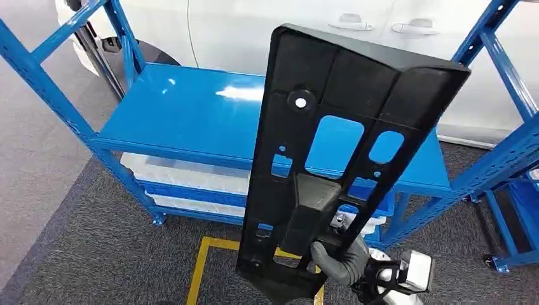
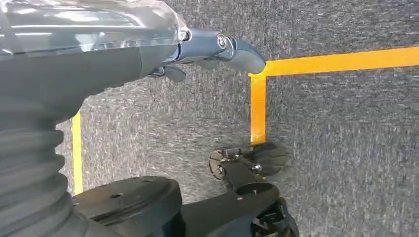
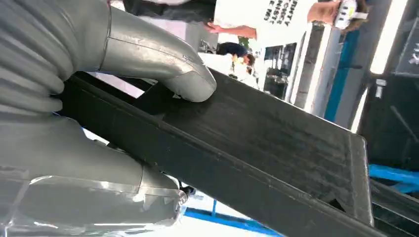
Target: Take the parts from the cabinet and place them on the table.
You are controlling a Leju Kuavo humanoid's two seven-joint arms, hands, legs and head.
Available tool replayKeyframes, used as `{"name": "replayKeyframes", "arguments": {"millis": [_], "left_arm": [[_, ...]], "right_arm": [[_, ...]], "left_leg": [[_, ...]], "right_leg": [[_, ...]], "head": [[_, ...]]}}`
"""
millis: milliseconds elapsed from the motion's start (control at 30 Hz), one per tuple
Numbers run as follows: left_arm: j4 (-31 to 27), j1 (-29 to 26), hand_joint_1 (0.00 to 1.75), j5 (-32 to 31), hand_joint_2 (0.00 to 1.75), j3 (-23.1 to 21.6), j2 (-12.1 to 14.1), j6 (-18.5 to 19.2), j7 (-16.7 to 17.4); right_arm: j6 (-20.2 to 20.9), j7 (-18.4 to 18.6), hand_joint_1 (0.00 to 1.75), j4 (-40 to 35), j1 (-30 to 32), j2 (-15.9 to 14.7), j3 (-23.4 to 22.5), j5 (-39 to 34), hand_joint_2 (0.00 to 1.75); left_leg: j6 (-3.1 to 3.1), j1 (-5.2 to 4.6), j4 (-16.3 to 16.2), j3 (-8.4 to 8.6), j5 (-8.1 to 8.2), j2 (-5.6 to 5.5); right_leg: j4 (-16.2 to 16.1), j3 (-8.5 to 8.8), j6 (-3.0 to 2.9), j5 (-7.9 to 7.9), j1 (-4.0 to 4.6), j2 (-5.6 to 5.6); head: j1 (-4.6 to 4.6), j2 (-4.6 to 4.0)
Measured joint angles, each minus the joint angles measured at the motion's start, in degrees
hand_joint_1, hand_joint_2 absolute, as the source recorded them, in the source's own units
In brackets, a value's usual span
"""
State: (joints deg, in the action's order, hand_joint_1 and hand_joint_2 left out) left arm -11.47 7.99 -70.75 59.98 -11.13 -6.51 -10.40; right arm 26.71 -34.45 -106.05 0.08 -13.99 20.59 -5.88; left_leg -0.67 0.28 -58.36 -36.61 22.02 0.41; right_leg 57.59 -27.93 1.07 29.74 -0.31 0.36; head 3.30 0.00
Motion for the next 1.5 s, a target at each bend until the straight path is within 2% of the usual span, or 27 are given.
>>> {"name": "replayKeyframes", "arguments": {"millis": [100,133,167,233,300,333,400,433,467,500,600,633,667,733,767,800,867,933,1000,1100,1133,1200,1267,1300,1367,1433,1500], "left_arm": [[0.0,0.02,0.0,-0.02,1.75,0.0,-0.11,0.0,0.04],[0.0,0.02,0.0,-0.02,1.75,0.0,-0.11,-0.02,0.11],[0.0,-0.01,0.0,-0.02,1.75,0.0,-0.13,-0.02,0.22],[0.0,0.08,0.0,-0.02,1.75,0.0,-0.15,-0.02,0.22],[0.0,0.04,0.0,-0.02,1.75,0.0,-0.13,-0.02,0.24],[0.0,0.03,0.0,-0.02,1.75,0.0,-0.13,-0.04,0.24],[0.0,0.07,0.0,-0.02,1.75,0.0,-0.13,-0.04,0.22],[0.0,0.14,0.0,-0.02,1.75,0.0,-0.13,-0.04,0.22],[0.0,0.31,0.0,-0.02,1.75,0.0,-0.13,-0.04,0.22],[0.0,0.36,0.0,-0.07,1.75,0.0,-0.13,-0.04,0.22],[0.0,0.25,0.0,-0.18,1.75,0.0,-0.13,0.0,0.35],[0.04,0.28,0.0,-0.2,1.75,0.0,-0.24,0.0,0.37],[0.04,0.43,0.0,-0.26,1.75,0.0,-0.24,0.0,0.44],[0.04,0.46,0.0,-0.54,1.75,0.0,-0.24,0.09,0.61],[0.04,0.44,0.0,-0.68,1.75,-0.02,-0.24,0.18,0.68],[0.04,0.43,0.0,-0.72,1.75,-0.02,-0.24,0.17,0.68],[0.04,0.37,0.0,-0.77,1.75,-0.02,-0.24,0.17,0.68],[0.07,0.33,0.0,-0.55,1.75,0.0,-0.28,0.17,0.51],[0.07,0.33,0.0,-0.26,1.75,0.0,-0.39,0.17,0.11],[0.07,0.21,0.0,-0.22,1.75,0.0,-0.42,0.26,-0.07],[0.07,0.09,0.0,-0.24,1.75,0.0,-0.42,0.33,-0.09],[0.07,0.06,0.0,-0.26,1.75,0.0,-0.42,0.48,-0.04],[0.07,0.08,0.0,-0.26,1.75,0.0,-0.42,0.63,-0.04],[0.07,0.09,0.0,-0.26,1.75,0.0,-0.42,0.72,-0.07],[0.07,0.05,0.0,-0.18,1.75,0.0,-0.42,0.83,-0.28],[0.07,0.1,0.0,-0.15,1.75,0.0,-0.42,0.85,-0.57],[0.07,0.3,0.0,-0.22,1.75,0.0,-0.44,0.96,-0.59]], "right_arm": [[0.09,0.04,1.75,0.02,-0.6,-0.09,-0.7,0.18,1.75],[0.09,0.15,1.75,0.04,-1.18,-0.2,-0.79,0.37,1.75],[0.09,0.48,1.75,0.09,-1.82,-0.26,-0.79,0.53,1.75],[0.04,0.79,1.75,0.13,-2.08,-0.26,-0.85,0.55,1.75],[0.0,1.38,1.75,0.31,-2.39,-0.26,-0.87,0.57,1.75],[0.0,1.6,1.75,0.39,-2.59,-0.26,-0.9,0.59,1.75],[-0.02,1.71,1.75,0.42,-2.93,-0.26,-1.03,0.59,1.75],[-0.04,1.71,1.75,0.42,-3.11,-0.26,-1.16,0.59,1.75],[-0.07,1.71,1.75,0.42,-3.19,-0.26,-1.31,0.59,1.75],[-0.15,1.73,1.75,0.42,-3.43,-0.28,-1.49,0.55,1.75],[-0.17,2.05,1.75,0.48,-4.34,-0.28,-1.88,0.5,1.75],[-0.17,2.23,1.75,0.52,-4.43,-0.28,-2.05,0.48,1.75],[-0.2,2.32,1.75,0.52,-4.57,-0.28,-2.25,0.48,1.75],[-0.48,2.67,1.75,0.61,-5.29,-0.13,-2.34,0.35,1.75],[-0.74,2.71,1.75,0.61,-5.44,-0.13,-2.47,0.24,1.75],[-1.16,2.78,1.75,0.63,-5.43,-0.13,-2.75,0.09,1.75],[-1.44,2.86,1.75,0.63,-5.43,-0.15,-3.24,-0.2,1.75],[-1.96,2.8,1.75,0.63,-5.42,-0.13,-3.58,-0.02,1.75],[-2.53,2.56,1.75,0.61,-5.41,-0.15,-3.84,0.72,1.75],[-3.3,2.08,1.75,0.66,-5.03,-0.15,-4.52,0.87,1.75],[-3.32,1.99,1.75,0.74,-4.96,-0.15,-4.76,0.92,1.75],[-3.45,1.66,1.75,0.76,-5.08,-0.15,-5.02,0.87,1.75],[-3.67,1.64,1.75,0.92,-4.86,-0.28,-5.46,0.9,1.75],[-3.85,1.6,1.75,1.03,-4.82,-0.28,-5.68,0.85,1.75],[-4.0,1.55,1.75,1.18,-4.57,-0.28,-6.05,0.83,1.75],[-4.02,1.38,1.75,1.35,-4.1,-0.28,-6.75,0.7,1.75],[-4.02,1.16,1.75,1.33,-3.84,-0.28,-7.54,0.68,1.75]], "left_leg": [[1.11,-0.2,0.36,-0.27,-1.29,-0.05],[1.24,0.25,-0.32,-0.72,0.11,-0.22],[1.39,0.24,-3.0,-1.88,3.81,-0.23],[1.77,0.33,-11.46,-4.22,10.18,-0.21],[1.94,0.33,-17.94,-4.9,12.02,-0.21],[1.83,0.32,-17.79,-3.82,10.78,-0.21],[1.25,0.27,-11.08,1.67,6.93,-0.23],[0.71,0.2,-5.22,5.97,6.24,-0.28],[0.22,-0.1,0.02,9.27,8.18,-0.36],[0.28,-0.24,1.78,10.29,8.28,-0.35],[-0.68,-0.59,1.87,9.18,6.94,-0.36],[-1.17,-0.06,2.38,8.85,5.96,0.0],[-1.48,-0.15,2.41,8.19,5.26,0.02],[-1.91,-0.21,2.36,6.39,3.88,0.11],[-1.93,-0.25,2.27,5.39,3.16,0.15],[-1.85,-0.25,2.08,4.24,2.38,0.15],[-1.61,-0.19,1.58,2.11,1.25,0.15],[-1.24,-0.14,0.81,0.38,0.39,0.13],[-0.63,-0.4,0.03,-0.71,-0.33,0.05],[0.44,-0.16,0.71,-0.7,-2.11,0.07],[0.81,-0.26,0.61,-1.09,-2.14,0.02],[1.14,-0.03,-3.54,-2.72,4.26,-0.2],[1.57,0.1,-12.13,-4.58,10.54,-0.19],[1.76,0.11,-16.07,-5.08,11.56,-0.19],[1.79,0.16,-17.33,-3.29,8.38,-0.19],[1.51,0.29,-9.75,2.93,4.84,-0.2],[0.97,0.01,1.02,10.21,8.28,-0.57]], "right_leg": [[-0.54,-0.78,-1.19,-0.95,-0.19,-0.04],[-0.69,-1.21,-1.66,-1.68,-0.43,-0.43],[-0.68,-2.2,-2.23,-2.39,-0.41,-0.33],[-0.61,-3.75,-2.36,-3.61,-0.23,-0.41],[-0.44,-5.42,-2.41,-4.78,0.0,-0.54],[-0.32,-6.17,-2.37,-5.29,0.11,-0.58],[-0.04,-7.64,-2.21,-6.24,0.29,-0.56],[0.15,-8.22,-2.06,-6.75,0.35,-0.51],[0.35,-8.56,-1.76,-7.14,0.47,-0.5],[0.41,-8.65,-1.38,-7.56,0.44,-0.54],[-0.18,-8.72,-0.19,-9.18,0.13,-0.54],[0.08,-8.99,0.1,-8.64,-0.05,-0.5],[1.44,-9.7,0.42,-5.91,-0.07,-0.4],[9.26,-11.96,0.87,1.62,-0.34,-0.4],[13.63,-12.92,1.11,3.96,-0.45,-0.4],[17.2,-13.3,1.3,4.47,-0.5,-0.39],[16.85,-10.88,1.5,0.69,-0.67,-0.4],[8.89,-4.64,1.41,-2.29,-0.8,-0.43],[-0.99,1.73,0.76,1.12,-0.37,-0.36],[-0.66,0.61,-0.62,0.06,0.06,-0.32],[-1.4,0.22,-1.28,-0.96,-0.73,-0.54],[-1.29,-1.45,-2.07,-2.37,-0.55,-0.77],[-1.19,-3.26,-2.08,-3.77,-0.4,-0.78],[-1.03,-4.29,-2.04,-4.5,-0.36,-0.79],[-0.5,-6.32,-1.8,-5.67,-0.37,-0.78],[0.14,-8.14,-1.41,-6.68,-0.38,-0.78],[0.9,-9.16,-0.74,-7.44,-0.1,-0.67]], "head": [[0.02,0.0],[0.02,0.0],[0.02,0.0],[0.02,0.0],[0.02,0.0],[0.02,0.0],[0.02,0.0],[0.02,0.0],[0.02,0.0],[0.02,0.0],[0.02,0.0],[0.02,0.0],[0.0,0.0],[0.02,0.0],[0.02,0.0],[0.02,0.0],[0.02,0.0],[0.02,0.0],[0.02,0.0],[0.02,0.0],[0.0,0.0],[0.02,0.0],[0.02,0.0],[0.02,0.0],[0.02,0.0],[0.02,0.0],[0.02,0.0]]}}
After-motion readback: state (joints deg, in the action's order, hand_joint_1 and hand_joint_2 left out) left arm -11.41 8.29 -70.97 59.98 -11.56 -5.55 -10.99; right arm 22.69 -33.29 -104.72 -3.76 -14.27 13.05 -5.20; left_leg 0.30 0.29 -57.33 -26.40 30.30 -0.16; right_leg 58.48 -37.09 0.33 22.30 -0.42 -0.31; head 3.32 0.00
